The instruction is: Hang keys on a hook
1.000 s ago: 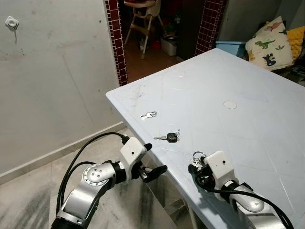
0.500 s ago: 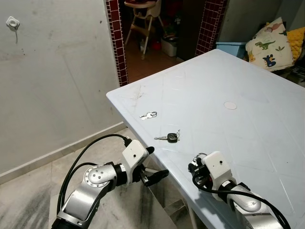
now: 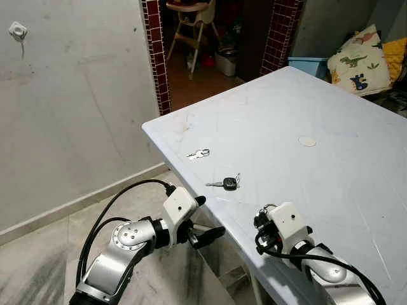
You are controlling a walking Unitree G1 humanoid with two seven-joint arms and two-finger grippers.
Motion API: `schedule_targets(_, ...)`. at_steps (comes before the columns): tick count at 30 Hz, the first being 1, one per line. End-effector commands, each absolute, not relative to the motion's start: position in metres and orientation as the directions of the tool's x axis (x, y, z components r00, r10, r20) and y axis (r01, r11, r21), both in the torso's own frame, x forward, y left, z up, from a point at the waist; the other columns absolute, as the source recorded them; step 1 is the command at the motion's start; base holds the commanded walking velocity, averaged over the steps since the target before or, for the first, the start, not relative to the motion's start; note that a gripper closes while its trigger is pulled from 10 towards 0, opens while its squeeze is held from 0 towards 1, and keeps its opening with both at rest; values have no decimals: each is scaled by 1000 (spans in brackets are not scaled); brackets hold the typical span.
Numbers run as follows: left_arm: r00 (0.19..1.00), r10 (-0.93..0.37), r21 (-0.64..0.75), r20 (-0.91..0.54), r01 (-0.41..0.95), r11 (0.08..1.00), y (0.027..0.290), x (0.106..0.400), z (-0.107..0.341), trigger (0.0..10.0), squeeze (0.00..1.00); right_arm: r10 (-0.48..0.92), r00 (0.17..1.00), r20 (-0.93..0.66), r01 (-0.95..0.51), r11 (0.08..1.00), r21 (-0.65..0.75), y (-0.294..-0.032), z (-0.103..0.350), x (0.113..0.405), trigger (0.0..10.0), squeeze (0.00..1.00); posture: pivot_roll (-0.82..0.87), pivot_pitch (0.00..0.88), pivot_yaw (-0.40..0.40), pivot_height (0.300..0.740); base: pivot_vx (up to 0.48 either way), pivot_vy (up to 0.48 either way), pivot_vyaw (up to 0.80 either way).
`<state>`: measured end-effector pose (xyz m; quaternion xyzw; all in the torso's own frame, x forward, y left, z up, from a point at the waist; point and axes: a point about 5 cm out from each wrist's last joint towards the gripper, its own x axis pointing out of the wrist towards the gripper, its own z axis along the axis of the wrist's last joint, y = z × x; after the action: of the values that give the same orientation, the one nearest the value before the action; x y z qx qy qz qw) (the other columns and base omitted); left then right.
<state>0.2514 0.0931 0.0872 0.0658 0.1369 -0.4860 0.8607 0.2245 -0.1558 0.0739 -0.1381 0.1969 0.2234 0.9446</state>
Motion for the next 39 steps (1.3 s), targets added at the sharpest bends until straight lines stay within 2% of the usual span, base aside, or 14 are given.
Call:
schedule_targets(1,493,-817,0,-299,856,517,93,252,91,10000,0,339,805,-487,-466,869,-165,-159,64,222,0,0,26,0,-1,740,0,0,0)
schedule_targets(14,497,-817,4,-292,855,518,92,252,93,10000,0,341,819,-462,-454,878,-155,-157,66,222,0,0,26,0,2,740,0,0,0)
schedule_targets(17,530,-803,25,-272,838,545,93,256,96,10000,0,341,839,-425,-436,887,-150,-154,72,225,0,0,26,0,2,740,0,0,0)
schedule_targets(18,570,-779,56,-262,814,577,94,260,97,10000,0,335,847,-413,-426,892,-150,-154,76,227,0,0,26,0,2,740,0,0,0)
schedule_targets(24,653,-726,117,-216,756,644,101,265,103,10000,0,325,918,-229,-355,929,-104,-151,105,238,0,0,23,0,4,740,0,0,0)
schedule_targets(26,660,-719,125,-218,749,651,105,261,101,10000,0,329,936,-130,-340,937,-78,-149,122,242,0,0,25,0,1,740,0,0,0)
schedule_targets(30,661,-716,128,-224,749,650,105,255,97,10000,0,310,950,-31,-312,949,-55,-150,141,248,0,0,29,0,-1,740,0,0,0)
schedule_targets(35,662,-720,124,-208,748,652,99,256,99,10000,0,296,955,-9,-296,953,-60,-152,145,252,0,0,30,0,-4,740,0,0,0)
schedule_targets(36,663,-720,126,-203,747,652,99,257,99,10000,0,292,956,-35,-294,953,-76,-154,141,251,4078,0,30,0,-4,740,0,0,0)
schedule_targets(37,664,-720,127,-202,747,653,98,257,99,10000,0,288,956,-48,-291,953,-84,-155,139,250,4078,0,30,0,-4,740,0,0,0)
schedule_targets(38,664,-721,127,-201,747,653,98,257,100,10000,0,282,958,-62,-286,954,-89,-157,137,249,8824,0,30,0,-4,740,0,0,0)
schedule_targets(39,664,-721,128,-198,747,653,99,257,100,10000,0,253,962,-105,-264,958,-113,-161,129,248,10000,871,28,0,-4,740,0,0,0)
